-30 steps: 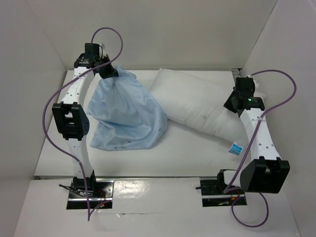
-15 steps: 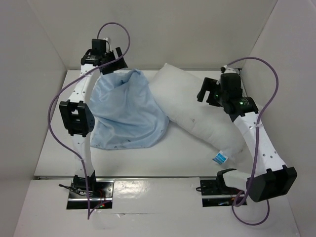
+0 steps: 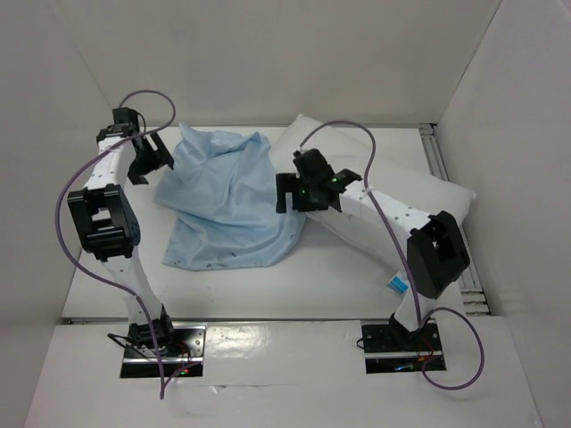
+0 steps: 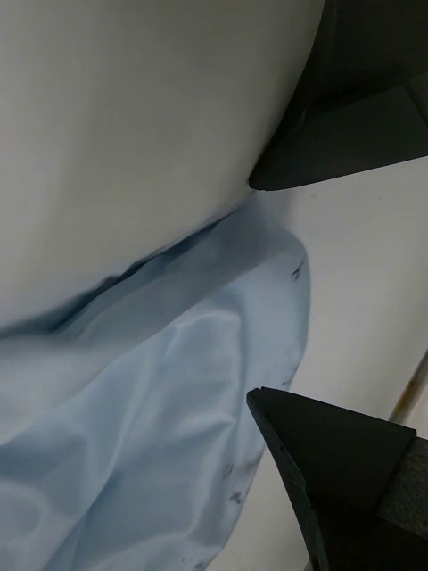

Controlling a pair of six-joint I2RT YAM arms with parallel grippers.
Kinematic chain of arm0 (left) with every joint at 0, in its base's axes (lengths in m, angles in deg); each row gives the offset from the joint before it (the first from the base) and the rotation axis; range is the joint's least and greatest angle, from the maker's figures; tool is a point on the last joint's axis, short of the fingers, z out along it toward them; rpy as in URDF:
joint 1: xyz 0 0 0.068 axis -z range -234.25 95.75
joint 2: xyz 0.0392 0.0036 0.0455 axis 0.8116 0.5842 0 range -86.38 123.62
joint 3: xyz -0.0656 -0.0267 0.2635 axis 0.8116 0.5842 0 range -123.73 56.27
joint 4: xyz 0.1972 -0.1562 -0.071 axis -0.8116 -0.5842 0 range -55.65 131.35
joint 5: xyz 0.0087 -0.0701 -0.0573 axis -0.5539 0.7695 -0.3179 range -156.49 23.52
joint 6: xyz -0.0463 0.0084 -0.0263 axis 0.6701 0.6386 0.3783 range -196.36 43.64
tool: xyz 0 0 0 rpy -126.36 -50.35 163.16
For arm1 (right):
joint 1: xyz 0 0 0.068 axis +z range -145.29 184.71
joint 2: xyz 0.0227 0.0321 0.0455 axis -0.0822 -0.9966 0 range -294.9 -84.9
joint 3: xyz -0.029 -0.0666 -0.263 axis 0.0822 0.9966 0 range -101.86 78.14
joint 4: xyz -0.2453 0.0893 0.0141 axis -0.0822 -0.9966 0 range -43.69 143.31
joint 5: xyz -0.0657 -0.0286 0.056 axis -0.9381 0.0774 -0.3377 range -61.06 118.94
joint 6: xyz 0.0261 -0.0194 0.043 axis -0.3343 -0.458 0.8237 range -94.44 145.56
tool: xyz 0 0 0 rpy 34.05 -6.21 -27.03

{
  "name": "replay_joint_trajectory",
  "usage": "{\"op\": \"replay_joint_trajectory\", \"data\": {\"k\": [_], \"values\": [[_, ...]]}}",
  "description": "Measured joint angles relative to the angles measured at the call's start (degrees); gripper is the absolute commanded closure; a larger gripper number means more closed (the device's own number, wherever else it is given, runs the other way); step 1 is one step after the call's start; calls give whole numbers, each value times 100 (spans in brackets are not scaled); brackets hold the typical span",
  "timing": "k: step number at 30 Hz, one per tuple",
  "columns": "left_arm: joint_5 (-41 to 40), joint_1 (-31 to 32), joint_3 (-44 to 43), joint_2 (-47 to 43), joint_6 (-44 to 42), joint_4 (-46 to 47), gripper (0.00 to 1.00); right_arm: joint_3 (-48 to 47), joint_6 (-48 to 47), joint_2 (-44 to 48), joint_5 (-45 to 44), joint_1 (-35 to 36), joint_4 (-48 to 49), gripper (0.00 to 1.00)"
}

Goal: Put the pillow into the pillowcase

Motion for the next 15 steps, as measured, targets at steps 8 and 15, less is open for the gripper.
{"op": "replay_joint_trajectory", "data": {"k": [8,15], "values": [[136,85,138,938,122,-83,8,973,881,-55,133,245,282,1],[332,11,-157,1416,181,-79,100,944,999,-682,-70,378,824,95]]}}
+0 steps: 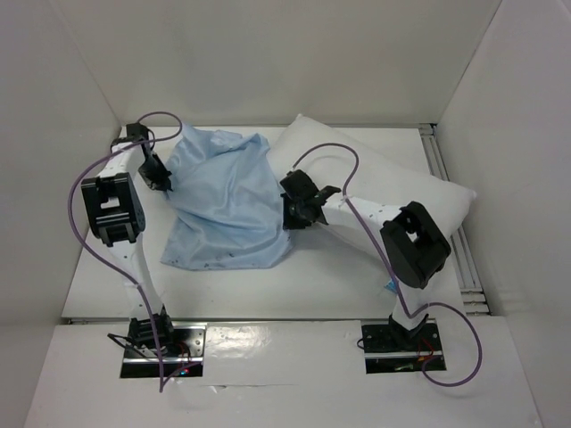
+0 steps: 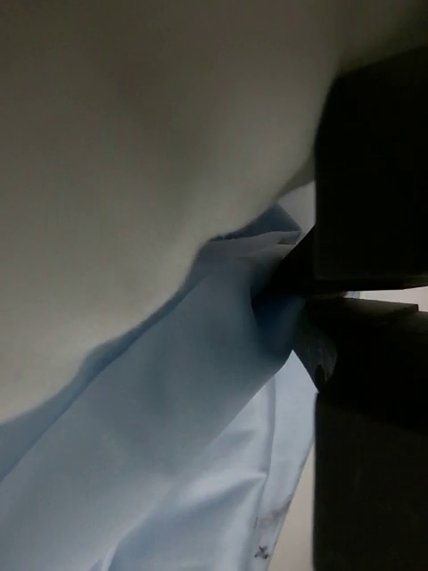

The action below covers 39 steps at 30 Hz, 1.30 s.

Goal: Put the pillow into the pillowcase

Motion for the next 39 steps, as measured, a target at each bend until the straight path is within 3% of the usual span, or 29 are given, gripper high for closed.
{"op": "replay_joint_trajectory", "data": {"k": [1,8,17,21,25,26,27,28,29,30,32,33,35,37,38,39], "values": [[35,-24,-35,0,-63,11,100,-17,0,-42,-37,0,-7,100],[94,-232,28,-492,-24,31,100,-520,-435,533,-170,28,-389,100],[-330,-402,-225,-3493,107,-55,100,-2142,-1115,1873,-382,129,-1196,100],[-538,-448,-474,-3919,109,35,100,-2758,-1421,1639,-212,-4,-1222,100],[-778,-452,-417,-3504,142,63,100,-3620,-1742,398,374,-444,-1117,100],[-835,-452,-387,-3211,153,103,90,-4079,-1834,-142,518,-573,-1276,98],[-870,-452,-374,-2938,157,101,83,-4649,-1919,-723,675,-654,-1311,87],[-868,-452,-376,-2581,153,79,76,-5233,-1958,-1305,793,-728,-1309,50],[-852,-452,-404,-2275,136,24,62,-5906,-2000,-1969,938,-817,-1403,34],[-804,-452,-459,-1982,105,-70,38,-6629,-2055,-2546,1045,-874,-1606,26],[-732,-411,-470,-1646,33,-240,22,-7617,-2111,-3427,1233,-988,-1788,20],[-732,-382,-431,-1613,24,-339,19,-7490,-2124,-3510,1309,-1038,-1781,19],[-730,-262,-407,-1731,-55,-455,21,-6725,-2120,-3285,1381,-1119,-1840,19],[-702,-24,-372,-2059,-149,-409,28,-5388,-2087,-2597,1360,-1169,-1268,18],[-688,142,-313,-2269,-197,-369,48,-4830,-2065,-2170,1331,-1169,-1178,20],[-662,332,-205,-2507,-234,-310,59,-4411,-2052,-1792,1266,-1172,-1106,20]]}}
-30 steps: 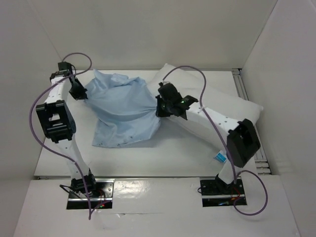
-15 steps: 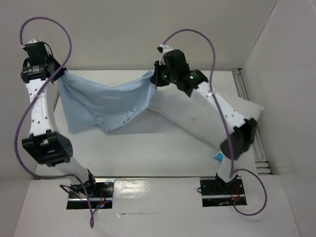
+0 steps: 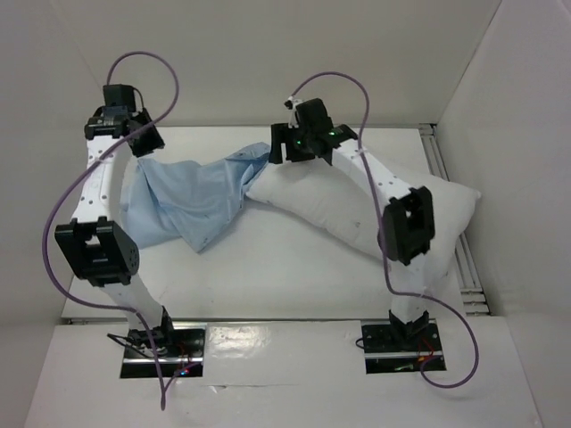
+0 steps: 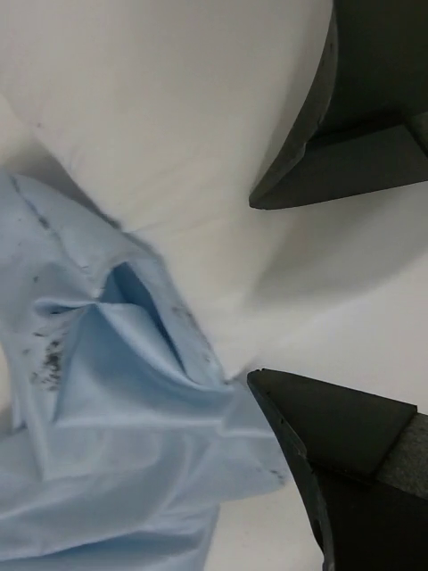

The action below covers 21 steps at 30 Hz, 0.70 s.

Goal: Put the pillow into the pillowcase

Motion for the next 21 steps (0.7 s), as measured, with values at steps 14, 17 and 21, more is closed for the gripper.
{"op": "replay_joint_trajectory", "data": {"k": [14,17,21], "values": [[627,2168,3480,-1147,-133,896,22,2527,98,3283,-1613,35,-260,0],[616,2306,3681,-925,-138,1108,22,2752,114,3180,-1790,44,-522,0],[625,2310,3679,-656,-138,1427,30,2817,142,3117,-1910,79,-699,0]]}}
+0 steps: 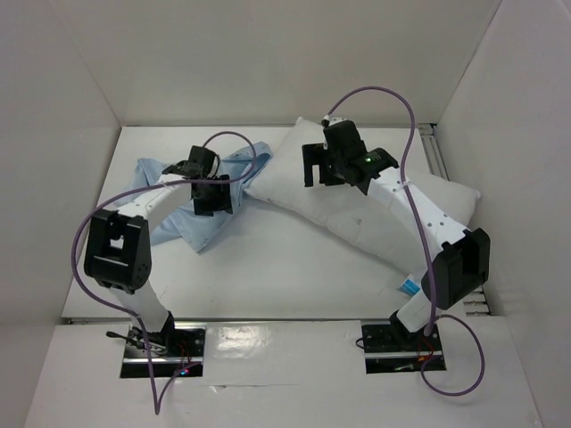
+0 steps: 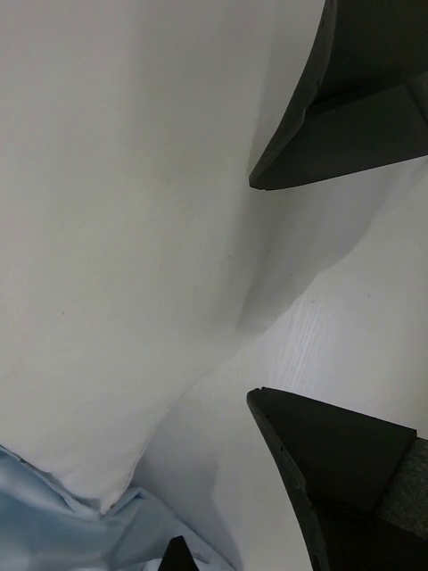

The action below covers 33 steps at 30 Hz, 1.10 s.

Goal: Put the pillow into the pillowcase

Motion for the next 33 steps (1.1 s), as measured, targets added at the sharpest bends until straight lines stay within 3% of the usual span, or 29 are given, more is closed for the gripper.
{"op": "replay_joint_trajectory", "data": {"k": [2,3,4,6,11,17,21,25,27,33], "values": [[-4,-7,-76,229,17,116,38,0,13,-7,-15,9,2,0],[-11,-15,-133,374,24,155,62,0,17,-11,-13,9,4,0],[-15,-31,-199,529,52,173,78,0,24,-24,-7,9,7,0],[-28,-68,-299,752,98,166,100,0,31,-70,46,24,9,0],[-70,-256,-693,761,146,-173,100,-297,-44,-608,-201,527,-52,0],[-55,-420,-1639,157,133,-601,100,-568,-42,-1447,-994,1311,-13,2],[-24,-437,-2459,7,28,-809,100,-164,24,-1274,-728,1438,505,4],[-26,-533,-2736,9,-9,-973,100,39,343,-1165,-164,1438,1016,8],[26,-658,-2756,33,-11,-1099,100,7,487,-1174,-249,1484,1051,2],[269,-1102,-2896,175,-11,-1379,100,-621,498,-1655,-2118,1897,647,0]]}}
